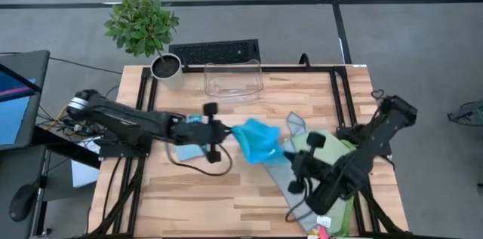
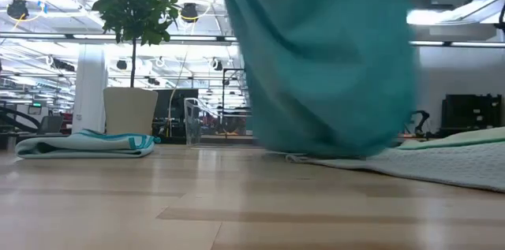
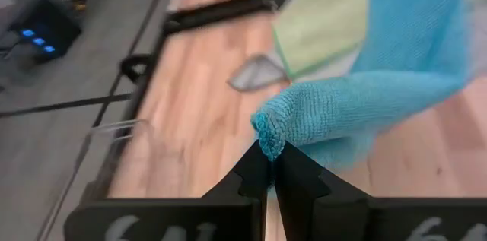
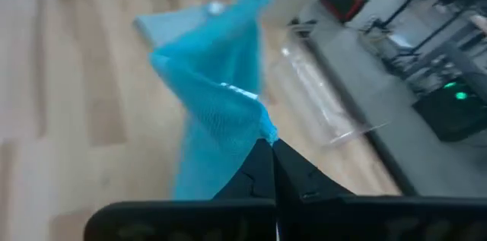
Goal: Fold microfiber towels
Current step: Fold the blue microfiber cloth
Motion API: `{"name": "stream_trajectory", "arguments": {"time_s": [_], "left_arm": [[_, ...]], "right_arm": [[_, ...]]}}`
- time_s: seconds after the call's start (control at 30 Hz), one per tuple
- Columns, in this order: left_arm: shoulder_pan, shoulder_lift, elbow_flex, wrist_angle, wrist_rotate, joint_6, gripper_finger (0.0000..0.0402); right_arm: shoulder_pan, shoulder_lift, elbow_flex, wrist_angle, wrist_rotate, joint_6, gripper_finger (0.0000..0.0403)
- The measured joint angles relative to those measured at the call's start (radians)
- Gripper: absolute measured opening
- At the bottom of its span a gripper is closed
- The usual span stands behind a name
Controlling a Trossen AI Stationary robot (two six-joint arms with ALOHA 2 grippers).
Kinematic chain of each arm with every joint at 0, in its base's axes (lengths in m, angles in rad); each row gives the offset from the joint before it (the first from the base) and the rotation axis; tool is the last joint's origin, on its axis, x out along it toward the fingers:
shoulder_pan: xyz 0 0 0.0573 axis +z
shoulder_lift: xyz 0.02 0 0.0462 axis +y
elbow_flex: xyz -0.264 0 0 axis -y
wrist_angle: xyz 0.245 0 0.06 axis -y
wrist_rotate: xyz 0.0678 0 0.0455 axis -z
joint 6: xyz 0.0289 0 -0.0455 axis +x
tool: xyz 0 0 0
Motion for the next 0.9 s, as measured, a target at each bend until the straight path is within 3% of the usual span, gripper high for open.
{"name": "stream_trajectory", "arguments": {"time_s": [0.27, 0.43, 0.57, 0.63, 0.73, 0.8, 0.87, 0.9], "left_arm": [[-0.041, -0.178, 0.000, -0.076, -0.087, -0.169, 0.0006], [0.039, -0.175, 0.000, -0.167, -0.223, -0.118, 0.0006], [0.121, -0.168, 0.000, -0.170, -0.255, -0.078, 0.0006], [0.140, -0.183, 0.009, -0.175, -0.243, -0.124, 0.0006], [0.121, -0.209, 0.040, -0.150, -0.121, -0.195, 0.0006], [0.099, -0.214, 0.043, -0.115, -0.076, -0.119, 0.0005], [0.101, -0.212, 0.041, -0.133, -0.227, -0.031, 0.0003], [0.117, -0.212, 0.042, -0.137, -0.292, -0.035, 0.0002]], "right_arm": [[-0.158, -0.040, -0.001, 0.005, 0.074, -0.235, 0.0010], [-0.264, -0.059, 0.000, -0.069, 0.130, -0.295, 0.0013], [-0.309, -0.067, 0.000, -0.082, 0.200, -0.309, 0.0013], [-0.300, -0.079, 0.001, -0.049, 0.106, -0.390, 0.0014], [-0.265, -0.077, -0.002, 0.017, -0.054, -0.487, 0.0014], [-0.229, -0.083, -0.001, 0.020, 0.026, -0.482, 0.0013], [-0.214, -0.091, 0.000, -0.025, 0.178, -0.408, 0.0013], [-0.214, -0.099, 0.001, -0.033, 0.181, -0.397, 0.0013]]}}
